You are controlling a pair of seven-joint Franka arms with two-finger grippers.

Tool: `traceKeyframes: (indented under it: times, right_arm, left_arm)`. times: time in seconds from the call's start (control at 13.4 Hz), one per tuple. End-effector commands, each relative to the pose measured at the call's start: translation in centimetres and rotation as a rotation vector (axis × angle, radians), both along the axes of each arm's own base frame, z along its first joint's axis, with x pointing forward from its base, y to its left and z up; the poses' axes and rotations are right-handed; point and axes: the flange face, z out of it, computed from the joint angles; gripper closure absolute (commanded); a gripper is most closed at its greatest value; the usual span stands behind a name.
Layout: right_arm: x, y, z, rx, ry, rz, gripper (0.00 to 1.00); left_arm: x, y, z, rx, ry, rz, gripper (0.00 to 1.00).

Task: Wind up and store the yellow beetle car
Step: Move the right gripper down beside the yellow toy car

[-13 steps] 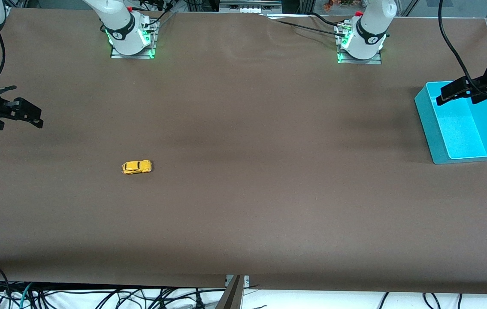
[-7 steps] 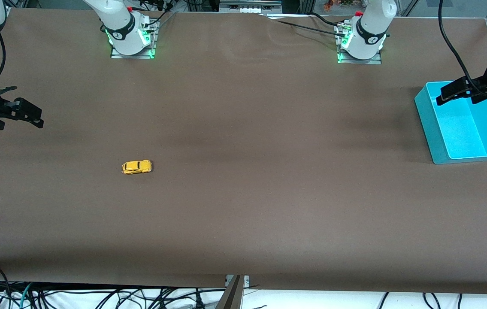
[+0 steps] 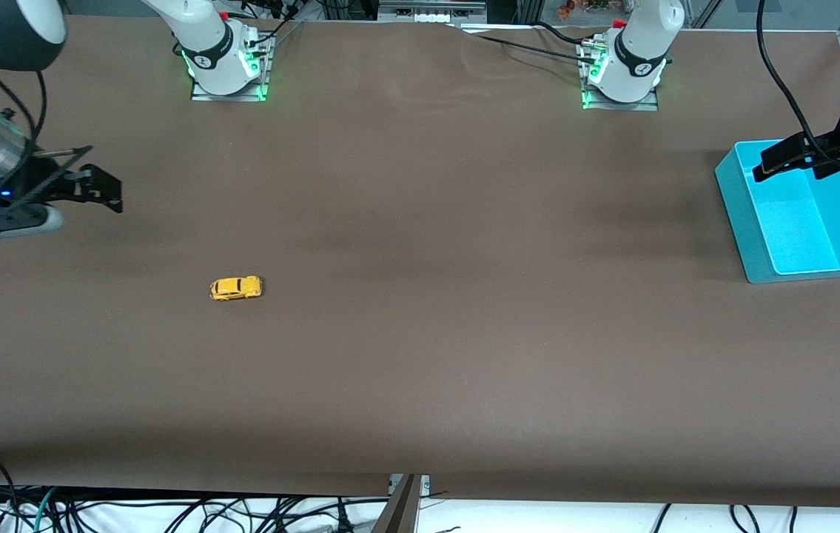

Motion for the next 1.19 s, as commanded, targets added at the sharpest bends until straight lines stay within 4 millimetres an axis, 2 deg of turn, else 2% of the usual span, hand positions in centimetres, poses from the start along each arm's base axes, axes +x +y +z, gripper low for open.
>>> traceKeyframes:
  times: [0.0,0.15,0.37,0.67,0.97,1.12]
  right_arm:
    - [-0.6,3.5,-1.0,-0.011,0.041,0.059,0.01]
    - [-1.2,5.6,-2.1,-0.024,0.097,0.100,0.01]
    - [-0.8,5.1,-4.7,-0.027,0.183,0.183,0.01]
    - [1.5,4.0,-11.0,0.029,0.284,0.521,0.01]
    - [4.0,4.7,-17.5,0.080,0.276,0.833,0.01]
    - [4.9,4.1,-20.6,0.102,0.267,0.957,0.01]
  left_arm:
    - [-0.2,0.2,0.3,0.000,0.004,-0.008,0.00]
    - [-0.2,0.2,0.3,0.000,0.004,-0.008,0.00]
    - [-0.2,0.3,0.3,0.001,0.004,-0.006,0.00]
    - [-0.2,0.3,0.3,0.011,0.003,-0.006,0.00]
    - [-0.2,0.1,0.3,0.009,0.003,-0.011,0.00]
    - [-0.1,0.1,0.2,0.011,0.003,-0.009,0.00]
